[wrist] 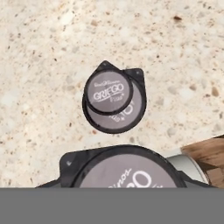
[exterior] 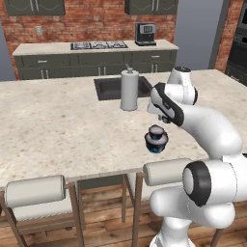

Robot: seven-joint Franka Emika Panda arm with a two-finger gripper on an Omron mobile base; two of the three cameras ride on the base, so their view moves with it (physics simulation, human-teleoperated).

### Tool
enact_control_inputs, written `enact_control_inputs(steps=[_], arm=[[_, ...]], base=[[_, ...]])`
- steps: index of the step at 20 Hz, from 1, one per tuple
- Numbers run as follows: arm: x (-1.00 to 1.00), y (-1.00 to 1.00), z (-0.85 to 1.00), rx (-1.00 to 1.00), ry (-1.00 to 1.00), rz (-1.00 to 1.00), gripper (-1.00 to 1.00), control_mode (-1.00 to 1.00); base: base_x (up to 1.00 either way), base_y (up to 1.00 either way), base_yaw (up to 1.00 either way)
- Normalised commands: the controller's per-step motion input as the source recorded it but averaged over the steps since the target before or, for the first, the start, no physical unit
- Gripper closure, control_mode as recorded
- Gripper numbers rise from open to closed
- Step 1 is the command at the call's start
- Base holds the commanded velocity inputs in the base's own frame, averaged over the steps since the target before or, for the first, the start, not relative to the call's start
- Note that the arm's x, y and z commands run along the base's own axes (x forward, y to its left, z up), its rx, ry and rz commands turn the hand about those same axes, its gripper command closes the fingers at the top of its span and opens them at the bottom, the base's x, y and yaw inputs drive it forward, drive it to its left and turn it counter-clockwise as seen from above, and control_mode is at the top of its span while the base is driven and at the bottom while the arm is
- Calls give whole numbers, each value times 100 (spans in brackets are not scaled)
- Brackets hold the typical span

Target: Stack the yogurt containers by placing the smaller containers on top of the larger containers.

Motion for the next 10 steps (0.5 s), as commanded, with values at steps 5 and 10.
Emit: enact_control_inputs(steps=[5,10], arm=[[20,0,-16,0,0,0,100,-100],[22,0,-17,0,0,0,100,-100]], base=[[0,0,0],[0,0,0]])
